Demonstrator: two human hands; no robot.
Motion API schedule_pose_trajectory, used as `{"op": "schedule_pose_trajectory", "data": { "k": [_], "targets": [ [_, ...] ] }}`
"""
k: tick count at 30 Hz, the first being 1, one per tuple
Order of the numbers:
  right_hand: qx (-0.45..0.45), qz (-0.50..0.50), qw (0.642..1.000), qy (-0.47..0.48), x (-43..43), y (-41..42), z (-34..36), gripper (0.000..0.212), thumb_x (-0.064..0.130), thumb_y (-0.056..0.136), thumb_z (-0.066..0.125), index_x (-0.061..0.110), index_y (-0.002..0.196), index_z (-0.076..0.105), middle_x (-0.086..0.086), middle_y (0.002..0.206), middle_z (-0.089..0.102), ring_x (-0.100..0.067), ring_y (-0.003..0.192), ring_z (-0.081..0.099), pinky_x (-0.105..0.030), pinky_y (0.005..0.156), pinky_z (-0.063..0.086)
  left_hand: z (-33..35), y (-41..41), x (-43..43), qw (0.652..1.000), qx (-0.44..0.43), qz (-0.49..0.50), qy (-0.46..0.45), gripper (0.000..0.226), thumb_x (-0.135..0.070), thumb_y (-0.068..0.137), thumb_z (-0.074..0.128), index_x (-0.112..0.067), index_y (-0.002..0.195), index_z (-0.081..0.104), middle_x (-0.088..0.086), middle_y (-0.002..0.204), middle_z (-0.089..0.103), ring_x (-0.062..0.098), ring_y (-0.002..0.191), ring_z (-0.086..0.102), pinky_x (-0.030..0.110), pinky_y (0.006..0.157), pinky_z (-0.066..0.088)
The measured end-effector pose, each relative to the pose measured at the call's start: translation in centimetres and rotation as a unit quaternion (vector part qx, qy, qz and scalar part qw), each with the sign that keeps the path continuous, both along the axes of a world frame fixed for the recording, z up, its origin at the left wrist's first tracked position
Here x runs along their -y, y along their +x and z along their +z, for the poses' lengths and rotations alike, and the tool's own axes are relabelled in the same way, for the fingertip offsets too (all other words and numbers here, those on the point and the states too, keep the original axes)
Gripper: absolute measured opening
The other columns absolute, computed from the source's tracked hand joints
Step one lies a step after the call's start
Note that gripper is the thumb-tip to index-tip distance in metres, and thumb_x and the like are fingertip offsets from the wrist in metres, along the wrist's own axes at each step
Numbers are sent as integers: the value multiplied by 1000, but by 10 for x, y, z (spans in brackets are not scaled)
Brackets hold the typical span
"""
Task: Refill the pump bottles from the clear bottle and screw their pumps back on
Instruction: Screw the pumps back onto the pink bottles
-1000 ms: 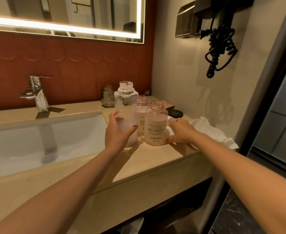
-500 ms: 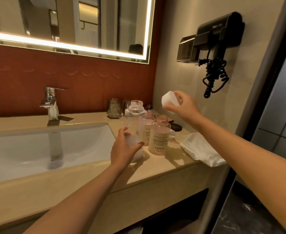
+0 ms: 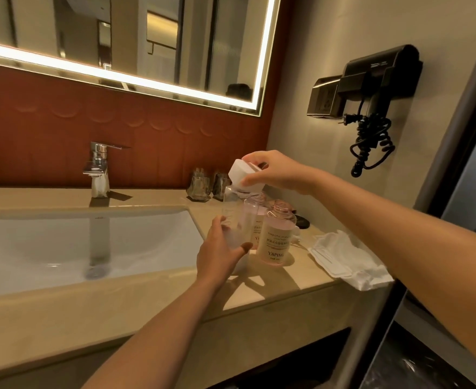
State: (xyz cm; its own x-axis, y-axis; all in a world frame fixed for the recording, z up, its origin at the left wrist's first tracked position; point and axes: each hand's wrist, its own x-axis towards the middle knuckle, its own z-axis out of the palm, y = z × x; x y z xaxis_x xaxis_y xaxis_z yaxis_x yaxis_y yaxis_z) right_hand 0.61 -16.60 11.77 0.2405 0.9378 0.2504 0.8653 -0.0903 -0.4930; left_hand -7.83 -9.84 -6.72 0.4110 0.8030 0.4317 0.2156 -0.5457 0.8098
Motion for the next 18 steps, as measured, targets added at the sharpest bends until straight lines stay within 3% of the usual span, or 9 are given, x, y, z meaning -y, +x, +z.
{"op": "schedule_pose_trajectory", "data": {
  "k": [5,9,14,18],
  "targets": [
    [45,12,998,-38,-7,-4,5,42,21,83,64,9,123,56,-4,119,52,-12,98,47,-16,71,41,0,0,0,1000,0,0,1,81,-43,69,77,-24,134,32,2,129,54,22,113,55,34,86,49],
    [47,2,998,-33,-9,-3,3,45,23,83,65,14,125,53,-1,116,51,-13,100,47,-16,70,41,1,-1,1,1000,-1,-3,3,81,-43,70,76,-24,135,31,2,130,54,22,114,54,34,86,49],
    [98,-22,995,-11,-10,-2,1,52,39,80,67,14,124,55,-1,117,56,-12,97,50,-15,66,41,2,-2,1,1000,-5,-3,0,80,-42,70,76,-24,134,31,2,130,53,23,114,54,35,87,49],
    [155,-39,987,-31,-11,-4,3,64,56,85,51,11,131,49,-8,130,53,-20,112,51,-27,85,44,1,-2,1,1000,-4,-5,-3,81,-41,70,77,-24,134,31,3,130,53,23,115,54,35,87,49]
  ]
}}
